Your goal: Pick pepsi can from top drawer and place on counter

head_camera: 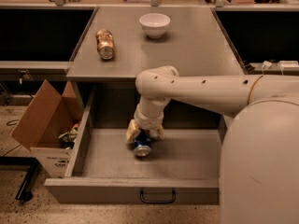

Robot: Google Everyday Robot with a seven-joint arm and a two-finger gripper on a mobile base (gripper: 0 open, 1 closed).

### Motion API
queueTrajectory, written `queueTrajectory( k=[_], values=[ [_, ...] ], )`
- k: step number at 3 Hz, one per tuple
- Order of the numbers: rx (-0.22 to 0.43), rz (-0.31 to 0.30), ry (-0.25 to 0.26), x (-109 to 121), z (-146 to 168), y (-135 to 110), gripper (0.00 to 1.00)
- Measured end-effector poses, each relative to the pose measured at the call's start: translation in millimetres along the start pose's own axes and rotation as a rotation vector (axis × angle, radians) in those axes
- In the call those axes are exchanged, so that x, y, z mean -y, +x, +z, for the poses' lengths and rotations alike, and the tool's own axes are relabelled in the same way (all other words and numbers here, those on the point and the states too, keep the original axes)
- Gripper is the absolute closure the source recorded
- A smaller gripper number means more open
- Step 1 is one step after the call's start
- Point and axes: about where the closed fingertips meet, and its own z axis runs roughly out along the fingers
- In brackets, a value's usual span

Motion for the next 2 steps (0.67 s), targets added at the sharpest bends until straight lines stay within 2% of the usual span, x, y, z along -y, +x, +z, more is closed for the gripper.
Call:
queueTrajectory(
  k=[2],
  values=[
    [0.007,0.008,0.005,3.1,-5.2,1.8,0.73]
  ],
)
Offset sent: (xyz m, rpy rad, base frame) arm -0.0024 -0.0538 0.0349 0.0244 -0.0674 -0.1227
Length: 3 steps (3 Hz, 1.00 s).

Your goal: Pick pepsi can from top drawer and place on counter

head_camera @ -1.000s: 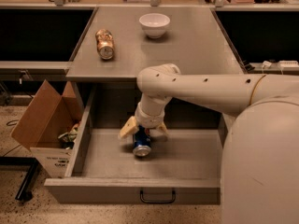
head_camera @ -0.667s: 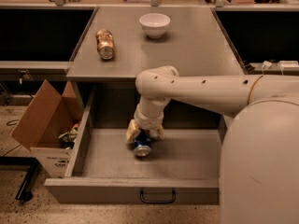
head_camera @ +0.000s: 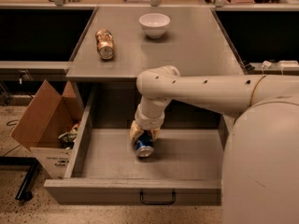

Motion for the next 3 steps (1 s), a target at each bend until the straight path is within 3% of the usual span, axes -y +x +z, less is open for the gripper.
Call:
queueTrajectory(
  k=[1,3],
  values=[
    [0.06,0.06,0.006,26.4,-29.9,8.2,0.97],
    [0.213,0.176,0.034,99.1,-111.3,28.7,1.0]
  ],
)
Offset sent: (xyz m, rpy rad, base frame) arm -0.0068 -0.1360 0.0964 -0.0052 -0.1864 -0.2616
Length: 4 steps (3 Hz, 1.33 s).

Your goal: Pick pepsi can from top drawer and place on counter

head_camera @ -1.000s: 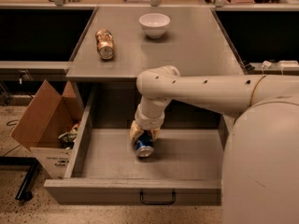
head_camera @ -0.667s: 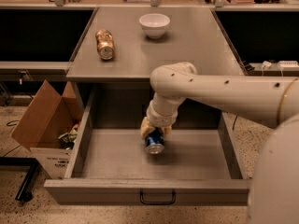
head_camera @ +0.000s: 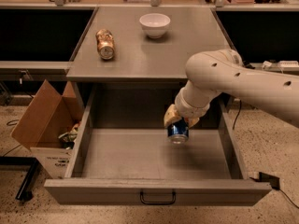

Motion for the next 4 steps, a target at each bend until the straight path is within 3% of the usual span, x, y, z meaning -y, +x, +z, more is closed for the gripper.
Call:
queueTrajectory(
  k=[1,2,4],
  values=[
    [0.0,0.0,0.0,0.0,0.0,0.0,1.0],
    [0.076,0.008,-0.001,1.6,-33.2,-14.3,1.0],
    [0.31,-0.002,-0.002,-0.1,-150.0,-50.1,1.0]
  ],
)
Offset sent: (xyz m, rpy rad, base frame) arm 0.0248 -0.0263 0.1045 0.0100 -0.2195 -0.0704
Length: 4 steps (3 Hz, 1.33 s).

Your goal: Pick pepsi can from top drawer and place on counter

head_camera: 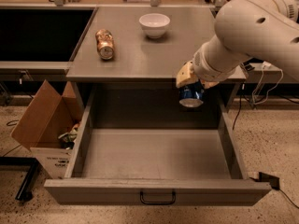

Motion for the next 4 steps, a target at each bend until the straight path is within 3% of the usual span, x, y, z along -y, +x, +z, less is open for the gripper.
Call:
queueTrajectory(
  k=[2,3,4],
  values=[
    [0.049,0.018,-0.004,2.4,-4.4,-22.0,1.0],
    [0.114,0.068,-0.01,14.8,2.8,-86.0,1.0],
    [0.145,0.091,-0.014,18.0,10.6,-130.4,1.0]
  ],
)
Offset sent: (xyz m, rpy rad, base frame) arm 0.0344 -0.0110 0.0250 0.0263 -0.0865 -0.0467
